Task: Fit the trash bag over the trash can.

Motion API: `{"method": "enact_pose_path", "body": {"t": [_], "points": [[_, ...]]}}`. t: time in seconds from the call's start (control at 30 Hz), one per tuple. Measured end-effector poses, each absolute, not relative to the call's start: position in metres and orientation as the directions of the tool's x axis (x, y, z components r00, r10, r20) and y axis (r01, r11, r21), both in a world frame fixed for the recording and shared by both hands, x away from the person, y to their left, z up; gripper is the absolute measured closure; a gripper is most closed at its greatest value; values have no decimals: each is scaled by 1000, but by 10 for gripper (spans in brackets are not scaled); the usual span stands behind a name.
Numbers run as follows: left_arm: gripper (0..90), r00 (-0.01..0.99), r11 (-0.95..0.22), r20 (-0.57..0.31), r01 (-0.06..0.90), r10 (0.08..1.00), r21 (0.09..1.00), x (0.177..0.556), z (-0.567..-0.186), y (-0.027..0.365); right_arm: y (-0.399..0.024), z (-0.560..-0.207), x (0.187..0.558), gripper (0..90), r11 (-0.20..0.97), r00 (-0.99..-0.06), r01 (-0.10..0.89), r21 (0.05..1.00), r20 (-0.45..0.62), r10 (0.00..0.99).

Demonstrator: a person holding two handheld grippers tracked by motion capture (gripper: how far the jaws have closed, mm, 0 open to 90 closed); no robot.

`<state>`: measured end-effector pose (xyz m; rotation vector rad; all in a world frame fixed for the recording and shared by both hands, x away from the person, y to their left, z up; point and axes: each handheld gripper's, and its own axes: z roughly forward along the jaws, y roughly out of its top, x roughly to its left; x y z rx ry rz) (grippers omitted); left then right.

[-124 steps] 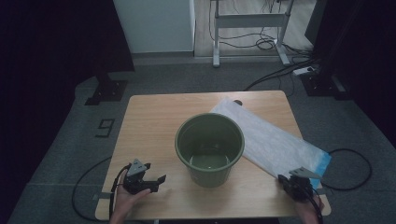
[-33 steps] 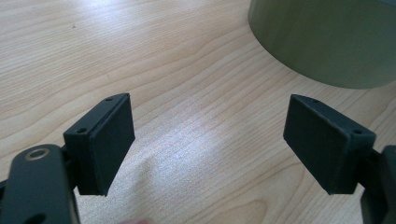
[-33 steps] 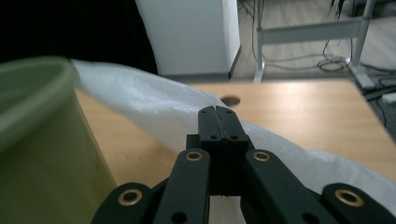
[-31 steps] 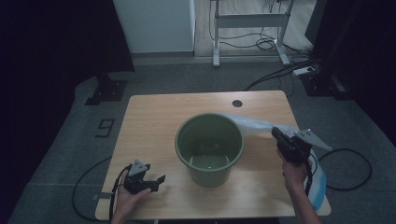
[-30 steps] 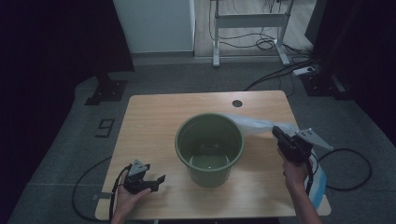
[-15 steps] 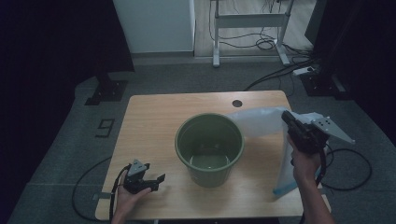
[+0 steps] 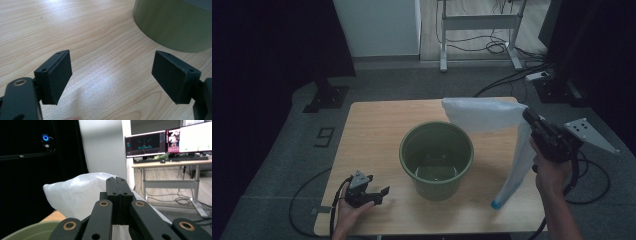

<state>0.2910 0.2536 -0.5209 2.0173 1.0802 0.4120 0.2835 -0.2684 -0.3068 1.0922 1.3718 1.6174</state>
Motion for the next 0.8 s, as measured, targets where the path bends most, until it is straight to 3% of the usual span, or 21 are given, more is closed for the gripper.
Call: {"method": "enact_pose_path", "body": {"t": [0.8], "points": [[163, 573, -284, -83, 521, 815, 805, 287, -508, 252, -234, -272, 243, 894, -140, -526, -113, 984, 61, 849]]}}
